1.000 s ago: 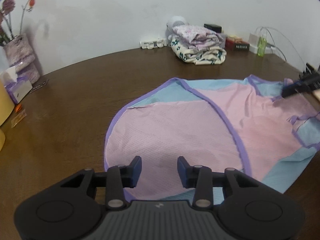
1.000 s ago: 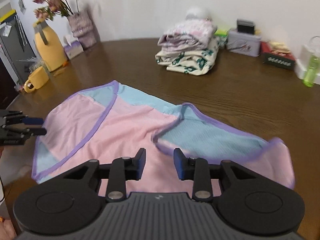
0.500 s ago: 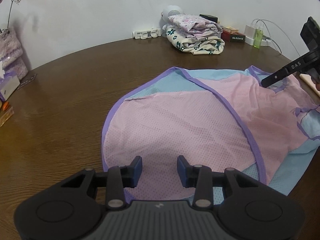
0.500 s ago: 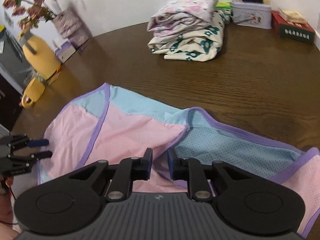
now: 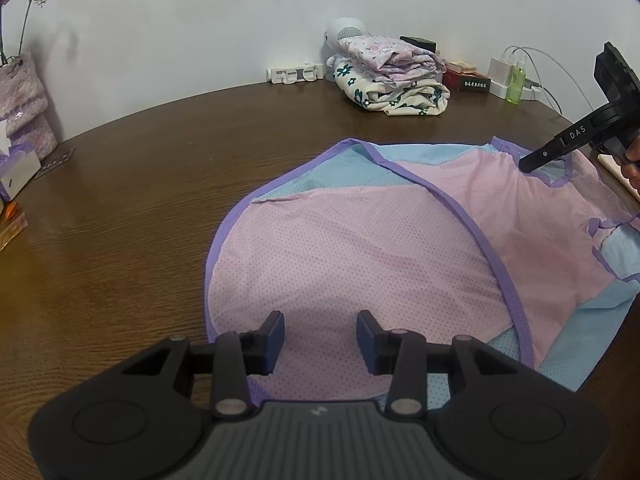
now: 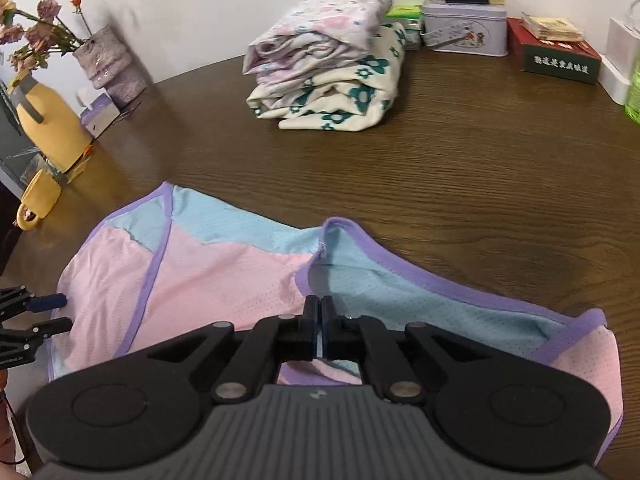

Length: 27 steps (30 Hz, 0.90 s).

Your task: Fold clothes

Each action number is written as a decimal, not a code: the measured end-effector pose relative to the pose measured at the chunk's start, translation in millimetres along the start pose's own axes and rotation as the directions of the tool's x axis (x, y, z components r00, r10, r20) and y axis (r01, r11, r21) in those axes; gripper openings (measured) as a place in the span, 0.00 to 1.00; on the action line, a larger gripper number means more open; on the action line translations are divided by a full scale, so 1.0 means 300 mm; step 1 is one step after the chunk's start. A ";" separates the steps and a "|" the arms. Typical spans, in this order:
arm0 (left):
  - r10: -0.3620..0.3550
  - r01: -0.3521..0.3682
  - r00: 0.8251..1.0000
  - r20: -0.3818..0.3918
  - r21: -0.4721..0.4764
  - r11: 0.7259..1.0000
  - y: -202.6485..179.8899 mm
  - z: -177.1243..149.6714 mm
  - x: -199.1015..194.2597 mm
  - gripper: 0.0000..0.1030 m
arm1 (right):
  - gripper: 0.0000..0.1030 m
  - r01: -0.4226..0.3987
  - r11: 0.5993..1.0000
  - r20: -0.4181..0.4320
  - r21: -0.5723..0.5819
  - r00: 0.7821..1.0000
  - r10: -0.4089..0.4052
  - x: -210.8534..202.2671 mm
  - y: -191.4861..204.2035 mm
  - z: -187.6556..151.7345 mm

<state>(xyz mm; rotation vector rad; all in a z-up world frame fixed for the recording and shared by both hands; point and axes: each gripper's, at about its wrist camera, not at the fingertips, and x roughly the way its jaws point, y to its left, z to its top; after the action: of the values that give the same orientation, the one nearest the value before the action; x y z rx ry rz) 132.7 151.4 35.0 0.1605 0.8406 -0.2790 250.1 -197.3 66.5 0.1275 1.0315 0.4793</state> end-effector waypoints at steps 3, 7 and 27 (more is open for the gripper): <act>0.003 -0.003 1.000 0.002 -0.006 1.000 0.001 -0.003 -0.001 0.39 | 0.04 -0.022 1.000 0.016 0.010 1.000 0.021 -0.010 -0.005 -0.006; 0.008 -0.007 1.000 0.007 -0.015 1.000 0.001 -0.008 -0.004 0.40 | 0.12 -0.079 0.997 0.101 -0.009 0.992 0.079 -0.118 0.024 -0.045; 0.061 -0.060 0.998 0.022 -0.067 0.996 -0.024 -0.020 -0.012 0.41 | 0.24 -0.073 0.994 0.061 -0.086 0.995 0.079 -0.246 0.196 -0.392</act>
<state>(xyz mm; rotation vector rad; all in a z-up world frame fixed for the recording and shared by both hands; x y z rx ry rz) 124.1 146.7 33.7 0.1199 0.8183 -0.1957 100.4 -191.5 83.5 0.1072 0.9448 0.5832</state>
